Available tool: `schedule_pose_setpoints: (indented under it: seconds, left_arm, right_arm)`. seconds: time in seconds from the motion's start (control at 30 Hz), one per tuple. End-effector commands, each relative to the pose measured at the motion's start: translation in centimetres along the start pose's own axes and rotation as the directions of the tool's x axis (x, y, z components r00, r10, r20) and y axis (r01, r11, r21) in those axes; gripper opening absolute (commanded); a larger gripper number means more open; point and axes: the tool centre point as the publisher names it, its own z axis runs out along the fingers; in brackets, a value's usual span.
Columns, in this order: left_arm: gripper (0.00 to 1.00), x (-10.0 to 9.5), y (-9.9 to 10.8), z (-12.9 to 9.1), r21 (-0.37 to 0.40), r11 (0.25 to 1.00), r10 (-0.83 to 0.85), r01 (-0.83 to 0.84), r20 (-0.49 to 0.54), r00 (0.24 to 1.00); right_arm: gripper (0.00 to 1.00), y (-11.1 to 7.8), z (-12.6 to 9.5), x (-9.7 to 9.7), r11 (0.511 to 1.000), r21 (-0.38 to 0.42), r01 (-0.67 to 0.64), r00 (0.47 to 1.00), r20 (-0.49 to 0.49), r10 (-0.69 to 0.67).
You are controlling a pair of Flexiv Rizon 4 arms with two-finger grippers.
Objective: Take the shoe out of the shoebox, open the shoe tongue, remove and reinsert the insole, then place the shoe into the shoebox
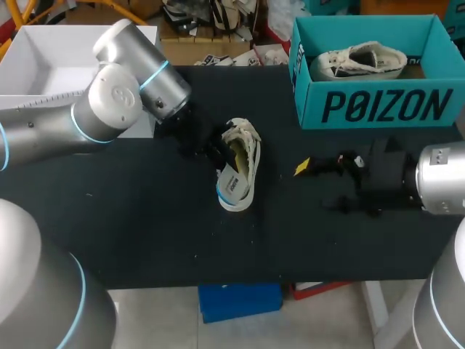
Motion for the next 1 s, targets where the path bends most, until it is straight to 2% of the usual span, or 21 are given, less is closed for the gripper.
schedule_pose_setpoints:
  seconds: [0.03,0.37,0.7,0.77,0.8,0.93,1.0]
  left_arm:
    - [0.0,-0.2,-0.8,-0.1,-0.032,0.999,0.0,0.0,-0.014,1.0]
    - [0.0,0.2,0.6,0.0,-0.077,0.997,-0.011,0.008,-0.038,0.999]
    - [0.0,0.1,0.7,-0.4,-0.094,0.996,-0.015,0.011,-0.038,0.999]
    - [0.24,0.0,0.4,-0.5,-0.091,0.996,-0.013,0.01,-0.03,0.999]
    - [0.28,0.0,0.3,-0.5,-0.09,0.996,-0.012,0.01,-0.028,1.0]
    - [0.55,-0.2,-0.6,-0.9,-0.076,0.997,-0.007,0.006,-0.016,1.0]
    - [0.57,-0.3,-0.9,-1.1,-0.074,0.997,-0.005,0.004,-0.009,1.0]
  right_arm:
    - [1.0,0.0,0.1,0.1,1.0,-0.001,-0.001,1.0,0.002,0.001]
    - [1.0,0.0,0.1,0.1,1.0,-0.001,-0.001,1.0,0.002,0.001]
    - [1.0,0.0,0.1,0.1,1.0,-0.001,-0.001,1.0,0.002,0.001]
    - [1.0,0.0,0.1,0.1,1.0,-0.001,-0.001,1.0,0.002,0.001]
    - [1.0,0.0,0.1,0.1,1.0,-0.001,-0.001,1.0,0.002,0.001]
    - [1.0,0.0,0.1,0.1,1.0,-0.001,-0.001,1.0,0.002,0.001]
    - [1.0,0.0,0.1,0.1,1.0,-0.001,-0.001,1.0,0.002,0.001]
